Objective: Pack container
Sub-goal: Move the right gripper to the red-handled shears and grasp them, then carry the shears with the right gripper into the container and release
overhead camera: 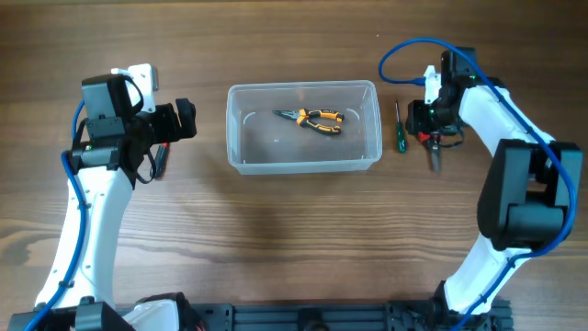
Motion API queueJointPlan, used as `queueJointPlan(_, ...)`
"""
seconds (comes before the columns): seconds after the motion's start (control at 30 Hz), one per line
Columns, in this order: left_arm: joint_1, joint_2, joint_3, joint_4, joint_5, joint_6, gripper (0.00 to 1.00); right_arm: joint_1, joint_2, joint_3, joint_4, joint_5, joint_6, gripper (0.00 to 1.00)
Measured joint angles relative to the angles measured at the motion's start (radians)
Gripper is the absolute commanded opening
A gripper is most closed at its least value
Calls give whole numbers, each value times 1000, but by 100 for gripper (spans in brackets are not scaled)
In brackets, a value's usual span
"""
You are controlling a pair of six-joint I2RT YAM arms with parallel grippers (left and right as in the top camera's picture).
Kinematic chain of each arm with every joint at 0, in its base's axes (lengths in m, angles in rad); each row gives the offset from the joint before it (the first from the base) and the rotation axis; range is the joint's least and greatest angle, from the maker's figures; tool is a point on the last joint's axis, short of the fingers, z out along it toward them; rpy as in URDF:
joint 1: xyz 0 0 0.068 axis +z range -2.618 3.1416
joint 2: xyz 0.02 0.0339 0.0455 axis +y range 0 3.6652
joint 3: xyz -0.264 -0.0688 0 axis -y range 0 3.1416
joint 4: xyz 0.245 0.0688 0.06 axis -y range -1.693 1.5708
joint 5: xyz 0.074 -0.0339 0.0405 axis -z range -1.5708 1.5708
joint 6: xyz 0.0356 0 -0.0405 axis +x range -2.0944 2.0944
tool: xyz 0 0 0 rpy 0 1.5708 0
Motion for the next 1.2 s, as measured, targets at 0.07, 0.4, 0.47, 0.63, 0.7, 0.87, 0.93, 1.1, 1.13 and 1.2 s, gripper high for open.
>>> queueJointPlan(0.07,0,0,0,0,0,0,100,0,6,0,21,0,-1,50)
queueJointPlan(0.4,0,0,0,0,0,0,100,0,6,0,10,34,-6,27)
queueJointPlan(0.47,0,0,0,0,0,0,100,0,6,0,3,45,-6,24)
queueJointPlan(0.63,0,0,0,0,0,0,100,0,10,-1,-53,79,-52,27)
queueJointPlan(0.7,0,0,0,0,0,0,100,1,27,3,-56,95,-74,40)
queueJointPlan(0.87,0,0,0,0,0,0,100,6,35,11,-53,110,-98,25)
queueJointPlan(0.93,0,0,0,0,0,0,100,7,35,12,-48,119,-101,4)
queueJointPlan(1.1,0,0,0,0,0,0,100,7,38,19,-54,129,-108,4)
queueJointPlan(1.13,0,0,0,0,0,0,100,7,39,25,-66,129,-108,4)
queueJointPlan(1.2,0,0,0,-1,0,0,100,6,42,45,-140,128,-108,4)
